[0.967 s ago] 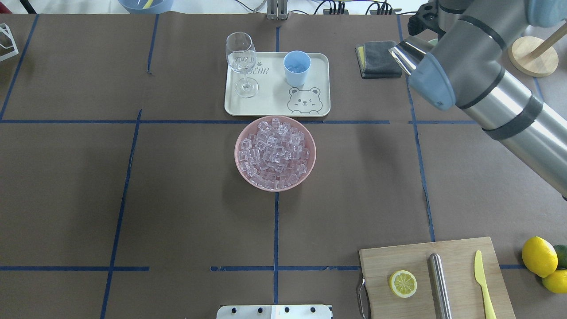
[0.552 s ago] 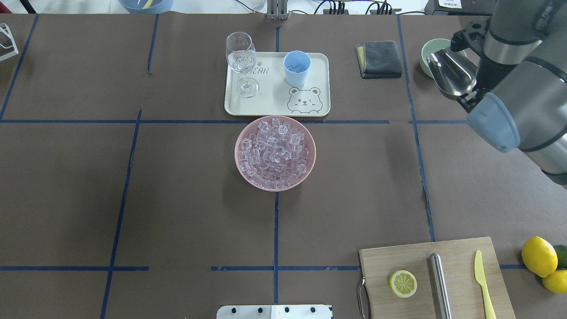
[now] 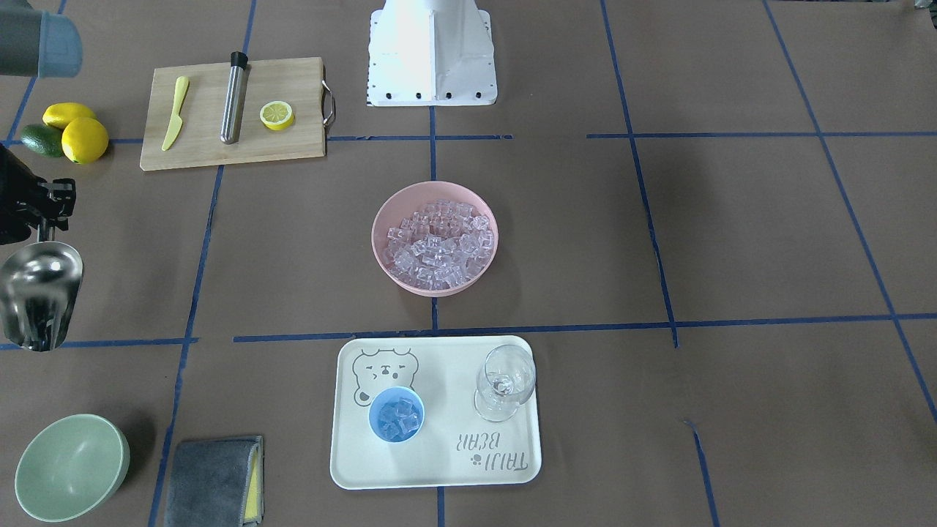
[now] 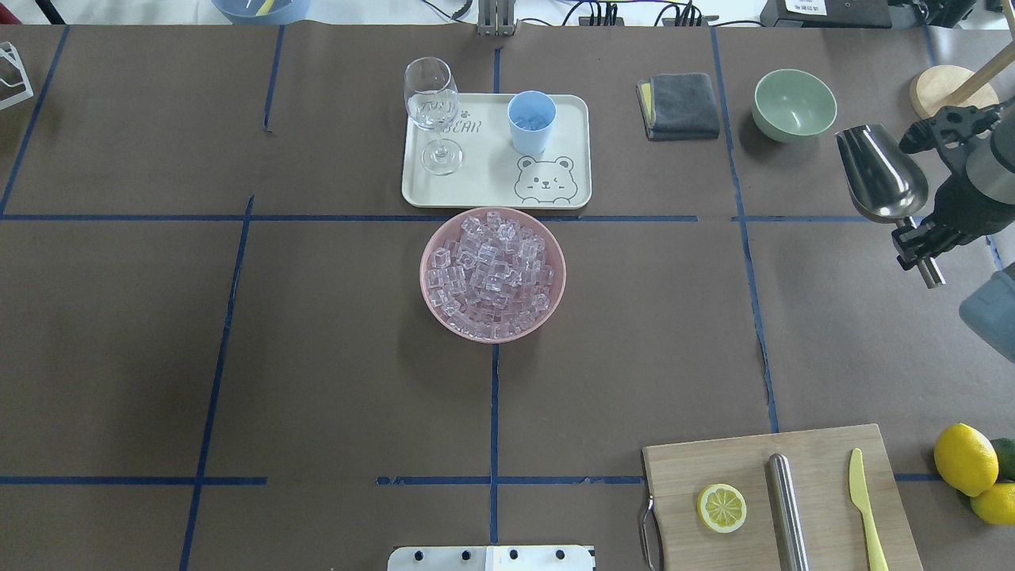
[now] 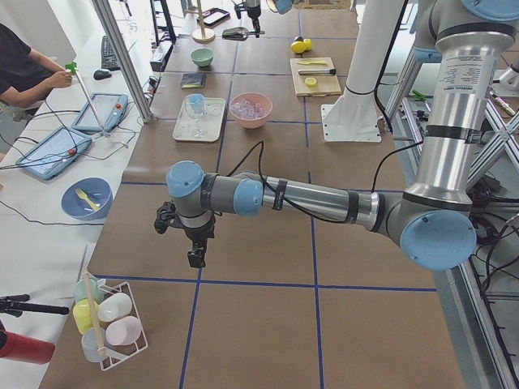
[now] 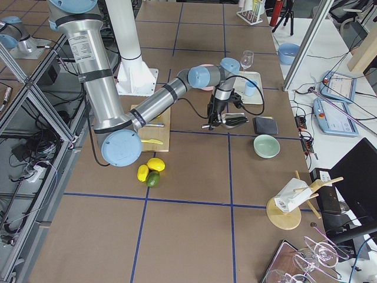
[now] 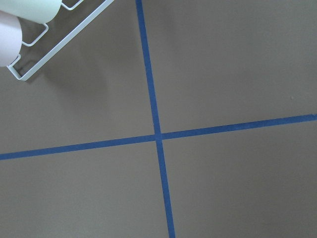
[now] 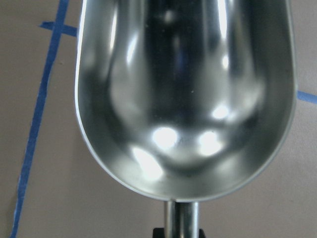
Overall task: Put ice in cup with scoop
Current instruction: 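Carry the empty scoop back toward its spot on the table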
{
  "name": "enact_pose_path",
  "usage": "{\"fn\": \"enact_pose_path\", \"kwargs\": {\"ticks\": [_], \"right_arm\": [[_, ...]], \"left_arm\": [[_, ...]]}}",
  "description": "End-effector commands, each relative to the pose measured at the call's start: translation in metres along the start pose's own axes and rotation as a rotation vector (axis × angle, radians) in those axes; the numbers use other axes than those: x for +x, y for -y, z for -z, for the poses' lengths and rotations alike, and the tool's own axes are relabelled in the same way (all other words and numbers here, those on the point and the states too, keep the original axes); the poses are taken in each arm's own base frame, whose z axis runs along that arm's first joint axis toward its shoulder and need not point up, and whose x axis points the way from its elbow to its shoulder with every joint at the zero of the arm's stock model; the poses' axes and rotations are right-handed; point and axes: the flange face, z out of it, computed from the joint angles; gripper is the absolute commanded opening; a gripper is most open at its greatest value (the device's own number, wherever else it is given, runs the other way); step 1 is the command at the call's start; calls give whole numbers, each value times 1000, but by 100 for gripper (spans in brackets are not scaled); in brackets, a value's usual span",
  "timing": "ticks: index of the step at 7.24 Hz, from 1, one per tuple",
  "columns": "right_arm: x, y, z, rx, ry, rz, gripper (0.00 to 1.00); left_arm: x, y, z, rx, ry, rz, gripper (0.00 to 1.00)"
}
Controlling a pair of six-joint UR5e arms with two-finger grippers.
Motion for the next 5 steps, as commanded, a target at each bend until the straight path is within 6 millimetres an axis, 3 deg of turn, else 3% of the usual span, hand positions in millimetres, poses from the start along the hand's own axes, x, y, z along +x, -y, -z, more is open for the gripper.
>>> {"fn": "enact_pose_path", "kwargs": {"ticks": [1, 3, 4, 5], "right_arm": [[-3, -17, -32, -8, 78, -201, 0], [-48, -30, -60, -55, 106, -275, 0], [-56, -35, -74, -79, 94, -276, 0], [-48, -42, -86, -96, 88, -276, 0]], "left_arm": [[-6, -5, -4, -9, -3, 12, 100], [-6, -5, -5, -10, -3, 10, 100], [-5, -4, -4, -7, -3, 8, 100], [-5, -4, -4, -7, -3, 8, 100]]}}
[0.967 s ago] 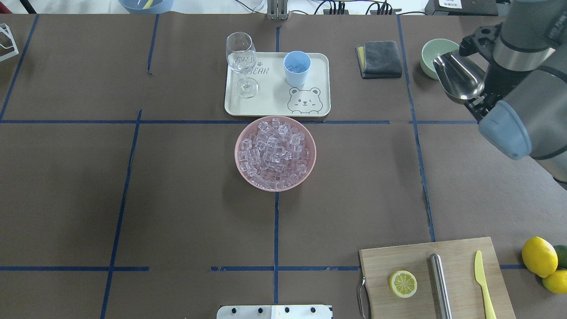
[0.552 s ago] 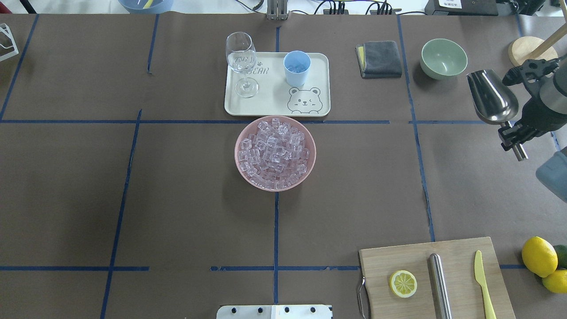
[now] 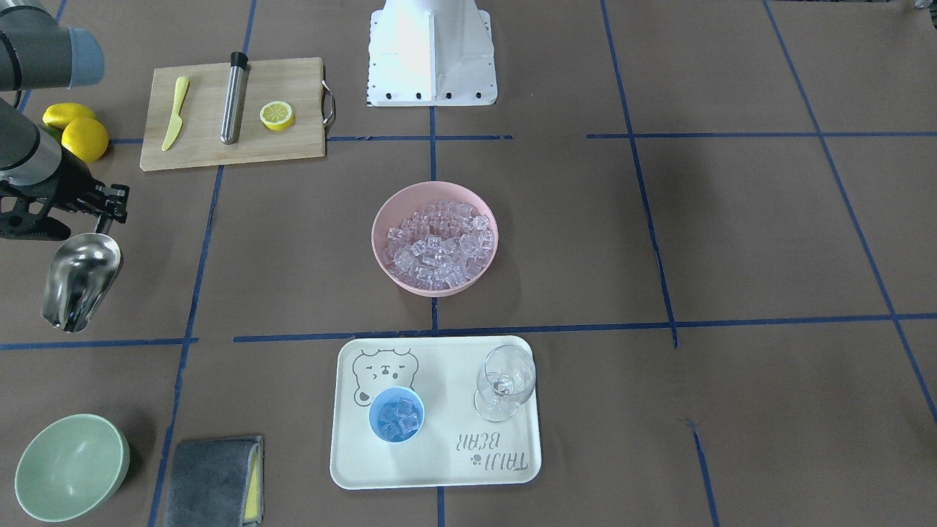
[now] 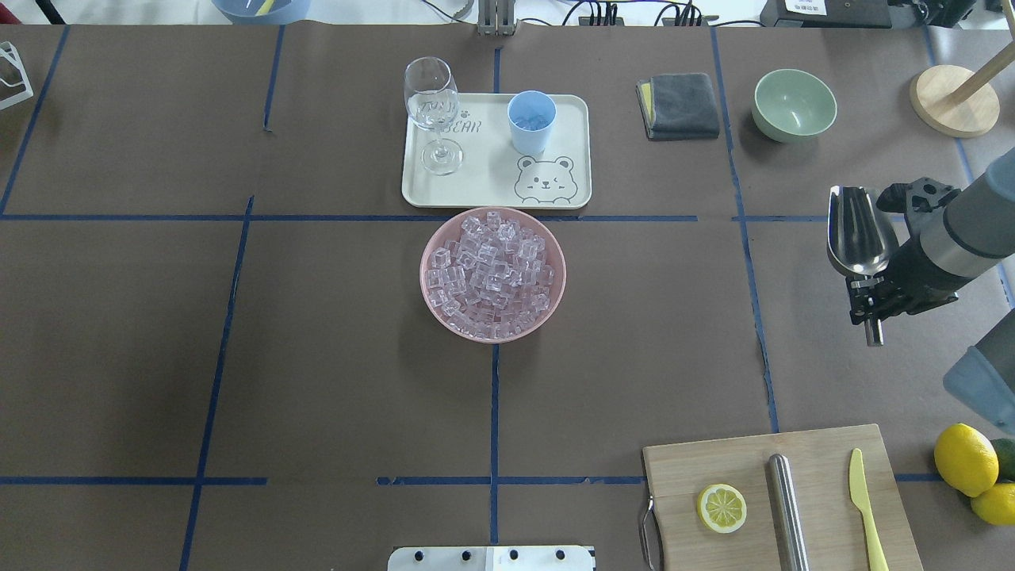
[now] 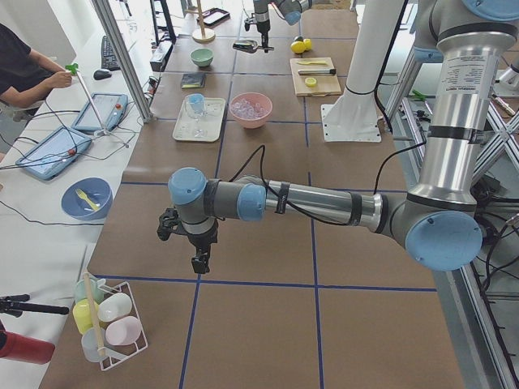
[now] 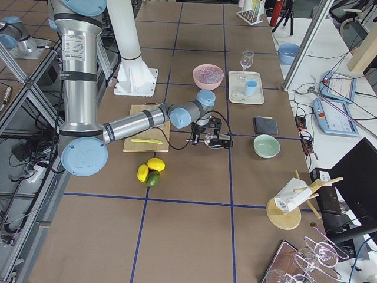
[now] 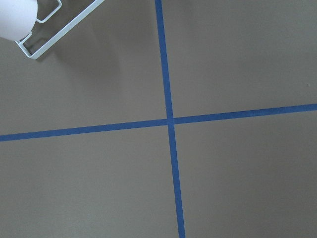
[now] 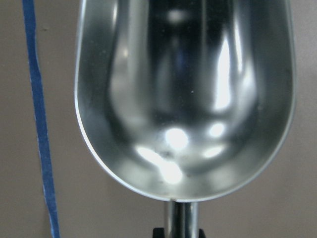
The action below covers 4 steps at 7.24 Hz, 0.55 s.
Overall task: Put ice in cup with scoop
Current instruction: 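Carry the empty scoop back toward its spot on the table, then lower the scoop onto the table and open the right gripper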
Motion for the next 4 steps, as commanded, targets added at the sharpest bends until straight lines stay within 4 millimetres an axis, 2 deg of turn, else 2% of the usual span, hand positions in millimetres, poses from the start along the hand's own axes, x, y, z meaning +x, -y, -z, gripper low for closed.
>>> {"fn": "enact_pose_path", "kwargs": {"ticks": [1, 4], "right_arm": [[8, -13, -18, -27, 2, -2, 0], [30, -25, -30, -58, -25, 7, 0]], "left_arm": [[1, 1, 1, 3, 0, -3, 100], [2, 3, 3, 8, 0, -7, 100]]}}
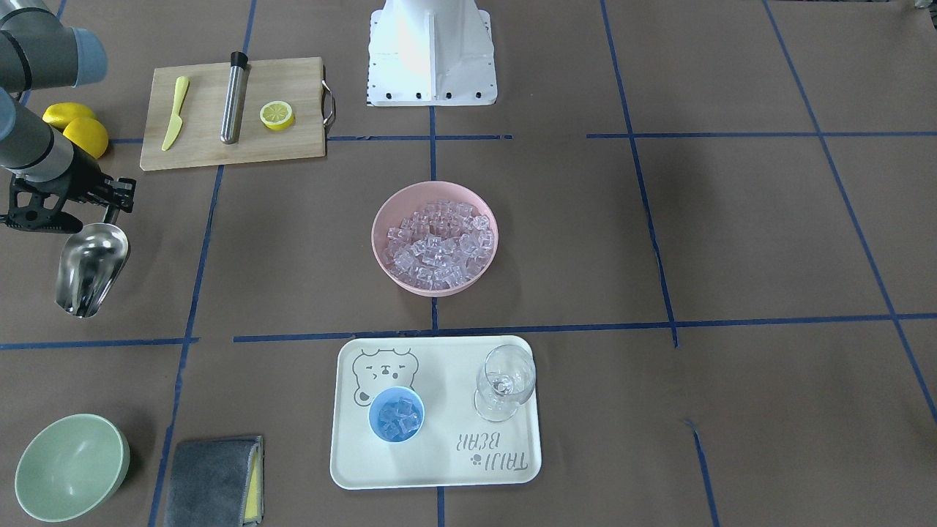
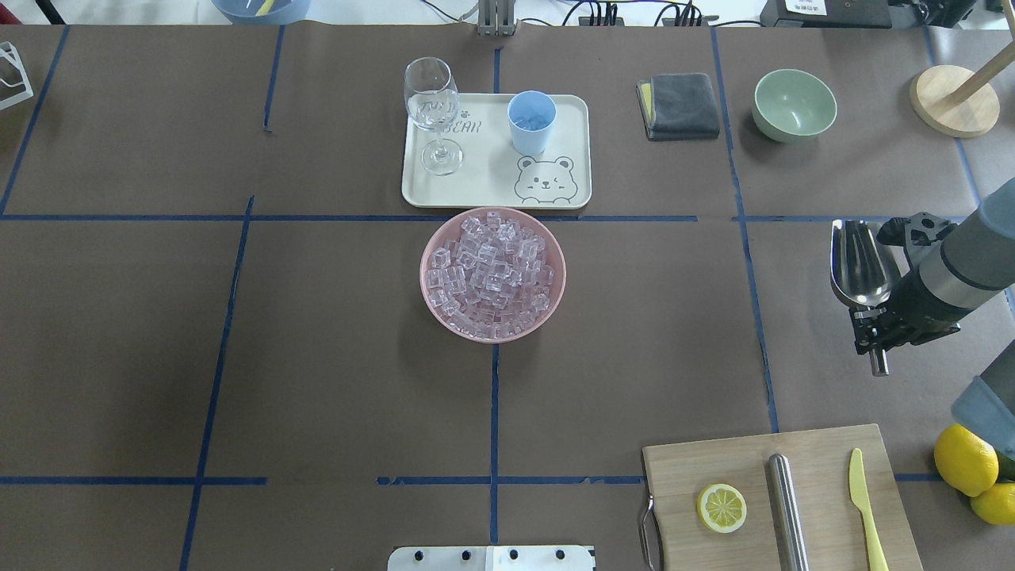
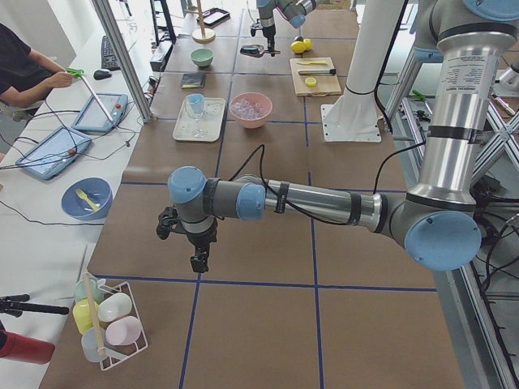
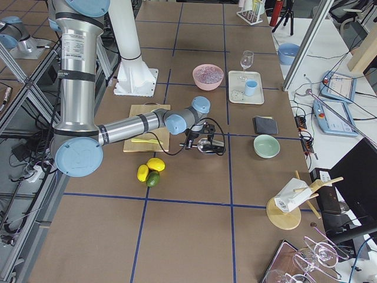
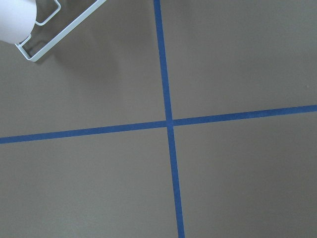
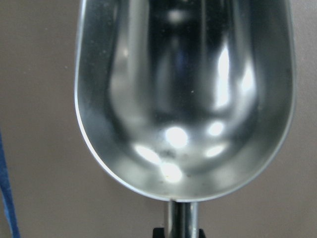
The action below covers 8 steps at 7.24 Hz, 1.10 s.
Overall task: Put ice in cup with scoop
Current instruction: 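Lower the scoop onto the table and open the right gripper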
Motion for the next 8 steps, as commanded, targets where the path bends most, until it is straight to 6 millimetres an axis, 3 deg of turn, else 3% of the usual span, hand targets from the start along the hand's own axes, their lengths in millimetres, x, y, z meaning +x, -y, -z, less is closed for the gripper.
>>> {"fn": "enact_pose_path", "kwargs": {"ticks": [1, 2, 4, 6, 7, 8], "right_arm": [[11, -9, -10, -24, -18, 9, 0], [9, -11, -13, -29, -19, 16, 0], [8, -14, -14, -31, -18, 29, 99], [5, -16, -9, -24, -10, 35, 100], [-7, -18, 8, 9, 8, 58, 100], [-1, -7, 50, 92, 45, 38, 100]], "left_arm": [[1, 1, 1, 2, 0, 0, 100], [1, 1, 1, 2, 0, -1, 100], [0, 1, 0, 1, 0, 0, 100], [1, 2, 2, 2, 0, 0, 100], [1, 2, 2, 1, 0, 0, 100], [1, 3, 3, 4, 0, -1, 100]]}}
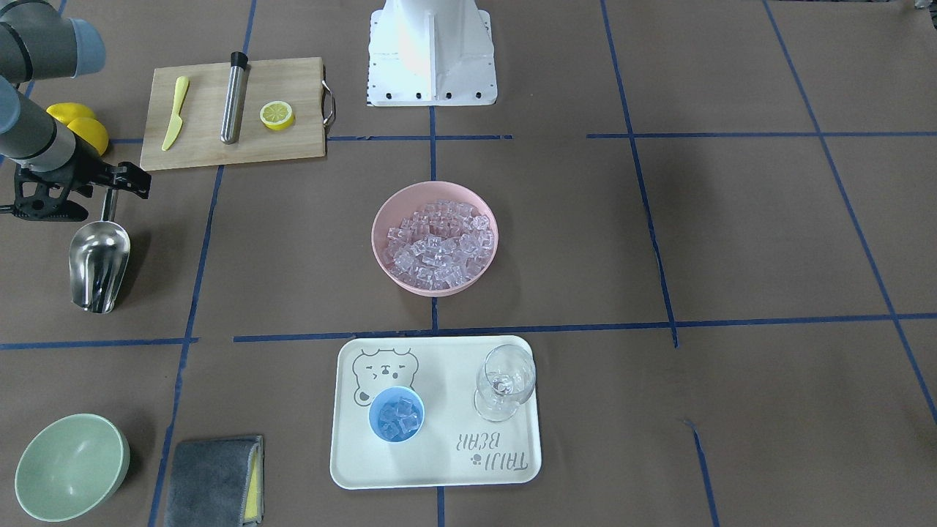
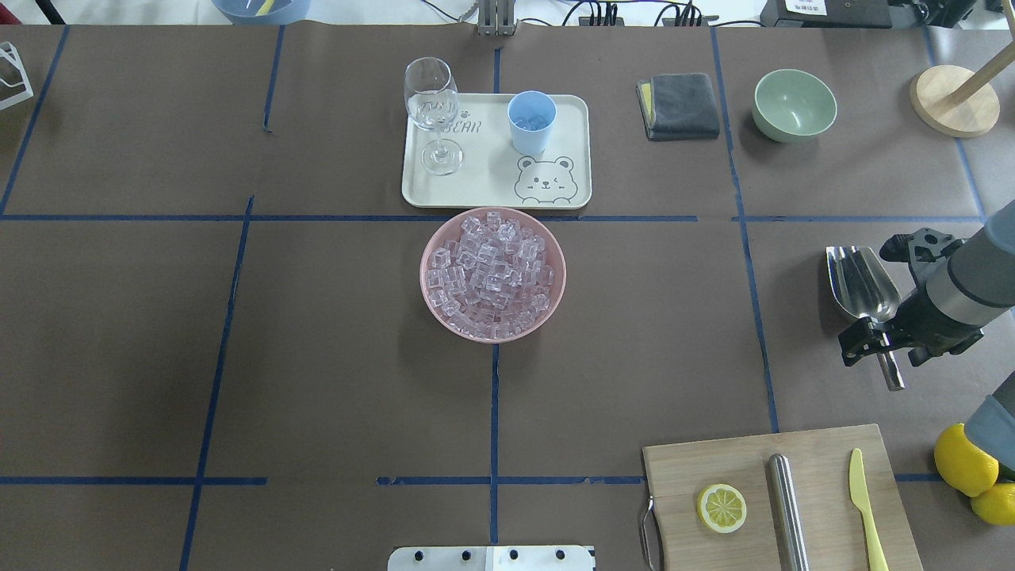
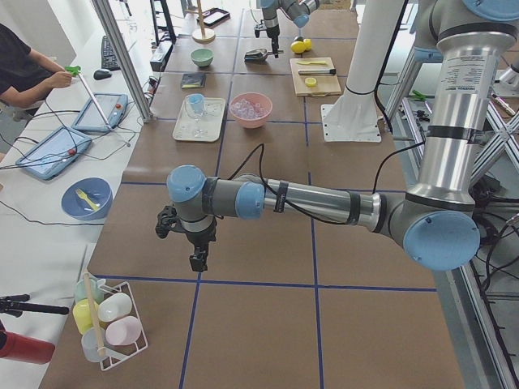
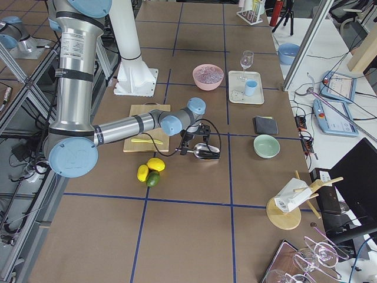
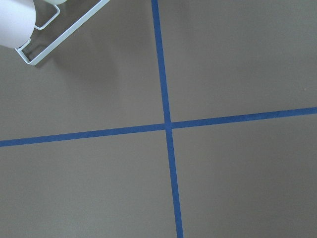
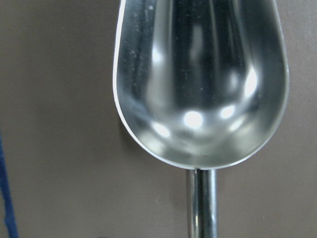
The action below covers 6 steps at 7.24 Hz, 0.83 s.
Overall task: Put ice in cup with scoop
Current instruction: 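Lower the scoop onto the table and open the right gripper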
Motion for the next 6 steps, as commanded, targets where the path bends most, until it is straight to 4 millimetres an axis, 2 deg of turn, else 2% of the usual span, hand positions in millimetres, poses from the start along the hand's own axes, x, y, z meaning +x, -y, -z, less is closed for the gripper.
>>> {"fn": "enact_pose_path", "kwargs": {"ticks": [1, 2, 3, 5, 6], "right_arm": [[25, 24, 74, 144, 54, 42, 100], [65, 35, 99, 199, 27, 168, 100], [105, 42, 112, 217, 26, 215, 100], [217, 48, 120, 232, 46, 247, 100], [249, 49, 111, 220, 34, 281, 100]], "left_arm": [[0, 0, 2, 4, 0, -1, 100], [-2, -1, 9, 18, -20, -10, 100], [-9, -6, 9, 20, -55, -90, 100], [-28, -16, 15, 25, -45, -97, 100], [-37, -28, 8, 12, -45, -87, 100]]}}
